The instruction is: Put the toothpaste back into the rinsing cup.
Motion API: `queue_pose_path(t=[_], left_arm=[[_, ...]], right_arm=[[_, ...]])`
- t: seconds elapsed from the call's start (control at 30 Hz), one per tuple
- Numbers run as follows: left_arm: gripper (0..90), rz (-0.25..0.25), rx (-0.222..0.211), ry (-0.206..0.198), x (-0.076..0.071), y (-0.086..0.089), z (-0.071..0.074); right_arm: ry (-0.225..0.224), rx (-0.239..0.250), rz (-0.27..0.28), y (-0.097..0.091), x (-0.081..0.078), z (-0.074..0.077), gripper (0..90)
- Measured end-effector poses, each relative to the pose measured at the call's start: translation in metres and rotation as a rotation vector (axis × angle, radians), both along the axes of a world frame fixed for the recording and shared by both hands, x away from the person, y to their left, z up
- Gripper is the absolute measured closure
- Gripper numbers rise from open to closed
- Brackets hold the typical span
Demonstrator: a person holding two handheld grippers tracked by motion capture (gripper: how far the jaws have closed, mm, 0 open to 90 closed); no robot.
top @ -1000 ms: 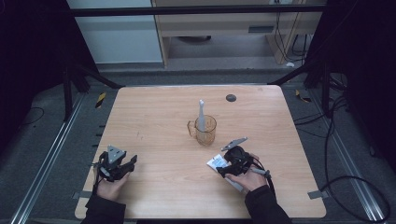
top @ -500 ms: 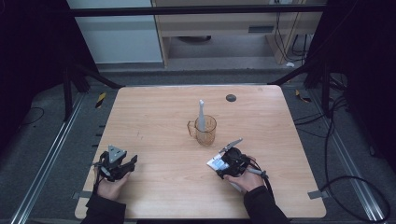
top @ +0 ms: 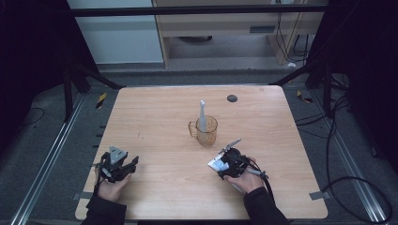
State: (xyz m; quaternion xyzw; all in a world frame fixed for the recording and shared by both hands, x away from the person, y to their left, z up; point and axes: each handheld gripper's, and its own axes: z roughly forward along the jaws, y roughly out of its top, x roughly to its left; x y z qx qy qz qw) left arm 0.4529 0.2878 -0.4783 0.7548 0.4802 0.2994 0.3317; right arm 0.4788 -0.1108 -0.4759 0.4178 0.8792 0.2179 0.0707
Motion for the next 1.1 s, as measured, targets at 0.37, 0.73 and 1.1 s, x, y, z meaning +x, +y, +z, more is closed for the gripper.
queue_pose_path(t=[0.37,0.73,1.1], left_arm=[[50.8,0.000,0.000,0.000,0.000,0.000,0.000],[50.8,0.002,-0.003,-0.002,0.000,0.000,0.000],[50.8,0.004,-0.004,-0.002,0.000,0.000,0.000]], right_arm=[[-0.002,0.036,-0.017,-0.006,-0.002,0.008,65.9],[-0.121,0.166,-0.037,-0.021,-0.008,0.033,68.3],[-0.286,0.286,-0.069,-0.035,-0.012,0.059,69.1]])
